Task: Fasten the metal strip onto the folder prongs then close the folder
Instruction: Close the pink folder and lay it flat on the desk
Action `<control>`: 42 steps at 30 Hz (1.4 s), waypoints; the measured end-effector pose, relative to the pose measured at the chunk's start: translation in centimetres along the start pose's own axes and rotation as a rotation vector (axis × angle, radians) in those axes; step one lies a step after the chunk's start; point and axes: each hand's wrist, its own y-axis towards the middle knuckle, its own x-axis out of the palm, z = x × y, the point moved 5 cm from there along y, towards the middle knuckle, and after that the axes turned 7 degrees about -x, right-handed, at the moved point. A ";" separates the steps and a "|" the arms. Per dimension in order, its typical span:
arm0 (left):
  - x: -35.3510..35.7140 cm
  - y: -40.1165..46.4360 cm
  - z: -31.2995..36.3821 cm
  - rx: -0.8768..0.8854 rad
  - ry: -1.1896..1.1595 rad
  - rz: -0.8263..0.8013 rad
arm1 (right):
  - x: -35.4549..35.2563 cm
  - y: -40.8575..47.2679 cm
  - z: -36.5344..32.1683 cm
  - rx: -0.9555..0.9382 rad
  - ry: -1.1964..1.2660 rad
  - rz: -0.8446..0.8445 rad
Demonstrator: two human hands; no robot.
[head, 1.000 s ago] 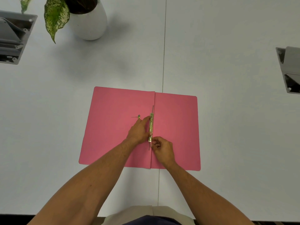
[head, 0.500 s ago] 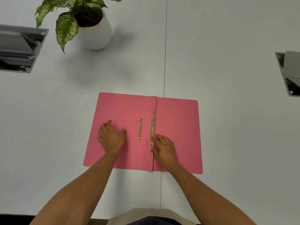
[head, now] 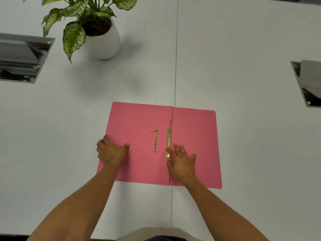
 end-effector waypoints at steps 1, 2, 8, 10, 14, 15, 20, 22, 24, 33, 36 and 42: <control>0.1 -0.1 0.2 -0.004 0.001 -0.004 | -0.1 -0.1 0.4 0.014 -0.001 0.006; 0.3 -0.2 0.3 -0.007 0.011 -0.011 | -0.1 -0.2 0.8 0.024 0.001 0.010; 0.7 0.1 0.9 -0.086 0.056 -0.104 | 0.2 -0.2 2.5 0.034 0.001 -0.034; 0.6 0.6 1.1 -0.121 0.044 -0.141 | 0.0 -0.2 2.7 0.039 0.005 -0.029; 0.5 0.9 1.4 -0.156 0.010 -0.204 | -0.3 -0.3 3.8 0.063 0.007 -0.029; 0.4 0.9 1.4 -0.162 0.003 -0.212 | -0.3 -0.3 4.0 0.066 0.011 -0.030; -0.5 0.9 2.4 -0.088 -0.067 -0.158 | -0.5 -0.4 4.9 0.081 0.025 -0.021; -1.0 0.4 3.3 -0.008 -0.116 -0.144 | -0.5 -0.3 4.8 0.080 0.034 -0.013; -1.5 -0.1 4.4 0.069 -0.130 -0.147 | -0.5 -0.1 4.5 0.064 0.042 -0.012; -5.9 -3.4 10.9 0.357 -0.189 -0.298 | -1.0 1.1 2.7 0.028 0.130 -0.011; -7.4 -4.8 12.7 0.398 -0.358 -0.493 | -1.1 1.5 1.3 -0.020 0.176 -0.032; -7.9 -8.0 15.3 0.514 -0.472 -0.840 | -2.0 2.7 -2.7 -0.163 0.348 -0.132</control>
